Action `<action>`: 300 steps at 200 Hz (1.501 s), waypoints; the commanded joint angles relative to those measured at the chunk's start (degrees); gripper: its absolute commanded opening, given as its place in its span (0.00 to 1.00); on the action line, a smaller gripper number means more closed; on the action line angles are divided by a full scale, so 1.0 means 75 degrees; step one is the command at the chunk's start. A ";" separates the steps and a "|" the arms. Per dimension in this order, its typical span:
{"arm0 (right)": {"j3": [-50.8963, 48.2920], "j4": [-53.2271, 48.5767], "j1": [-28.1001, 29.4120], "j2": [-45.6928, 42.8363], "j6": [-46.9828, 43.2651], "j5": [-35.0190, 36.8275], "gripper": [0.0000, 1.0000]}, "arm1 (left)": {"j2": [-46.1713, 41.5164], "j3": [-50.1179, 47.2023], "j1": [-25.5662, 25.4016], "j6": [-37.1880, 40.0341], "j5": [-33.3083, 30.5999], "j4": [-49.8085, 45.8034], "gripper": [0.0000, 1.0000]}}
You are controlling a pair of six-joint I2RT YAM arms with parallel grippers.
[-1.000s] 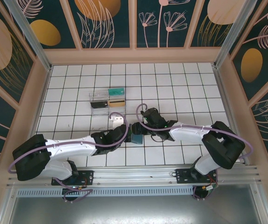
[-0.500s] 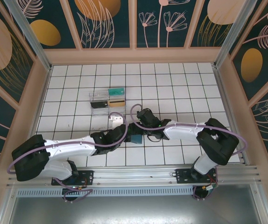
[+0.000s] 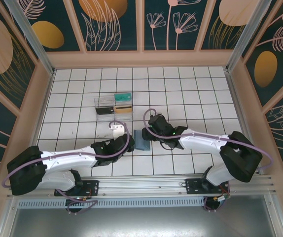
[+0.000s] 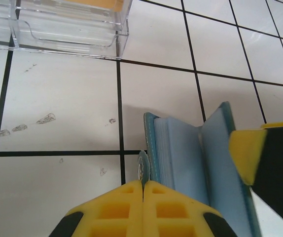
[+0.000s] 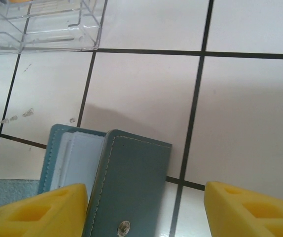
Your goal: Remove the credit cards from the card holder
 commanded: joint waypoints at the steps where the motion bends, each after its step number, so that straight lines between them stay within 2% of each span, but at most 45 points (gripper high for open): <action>1: -0.0239 -0.0393 -0.0132 -0.0087 -0.0019 0.0234 0.62 | -0.0129 -0.0090 0.0019 -0.0175 -0.0270 -0.0174 0.00; 26: -0.0426 -0.0305 -0.0207 -0.0074 0.0030 0.0073 0.52 | -0.0098 -0.0137 0.0019 -0.0175 -0.0268 -0.0152 0.00; 39: -0.0492 -0.0240 -0.0237 -0.0161 0.0060 -0.0032 0.41 | -0.0071 -0.0179 0.0029 -0.0182 -0.0268 -0.0128 0.00; 63: -0.0549 -0.0175 -0.0290 -0.0323 0.0108 -0.0181 0.32 | 0.0051 -0.0265 0.0019 -0.0206 -0.0281 -0.0079 0.00; 78: -0.0603 -0.0090 -0.0359 -0.0422 0.0098 -0.0367 0.20 | 0.0188 -0.0296 0.0030 -0.0197 -0.0282 -0.0079 0.00; 89: -0.0665 0.0013 -0.0423 -0.0528 0.0110 -0.0546 0.15 | 0.0275 -0.0263 0.0031 -0.0205 -0.0263 -0.0114 0.18; 104: -0.0822 0.0302 -0.0521 -0.0687 0.0149 -0.0883 0.11 | 0.0287 -0.0225 0.0023 -0.0211 -0.0189 -0.0103 0.59; 108: -0.0877 0.0391 -0.0552 -0.0720 0.0173 -0.0930 0.10 | 0.0280 -0.0202 0.0022 -0.0204 -0.0179 -0.0103 0.63; 137: -0.1228 0.1029 -0.0756 -0.0863 0.0273 -0.1479 0.00 | 0.0127 -0.0052 0.0019 -0.0184 0.0121 0.0097 0.62; 151: -0.1399 0.1259 -0.0837 -0.0863 0.0352 -0.1552 0.00 | 0.0101 0.0062 0.0019 -0.0037 0.0461 0.0357 0.59; 179: -0.1826 0.1846 -0.1002 -0.0892 0.0527 -0.1867 0.00 | 0.0234 0.0404 0.0018 0.0173 0.0872 0.0650 0.61; 220: -0.2137 0.2222 -0.1029 -0.1061 0.0628 -0.1962 0.00 | 0.0745 0.0179 0.0019 0.0123 0.1865 0.1923 0.58; 253: -0.2146 0.2239 -0.1041 -0.1081 0.0601 -0.2008 0.00 | 0.1418 0.0395 0.0030 -0.0160 0.1589 0.1200 0.52; 300: -0.2144 0.2247 -0.1041 -0.1133 0.0576 -0.2055 0.00 | 0.1812 0.0442 0.0031 -0.0295 0.1462 0.0880 0.46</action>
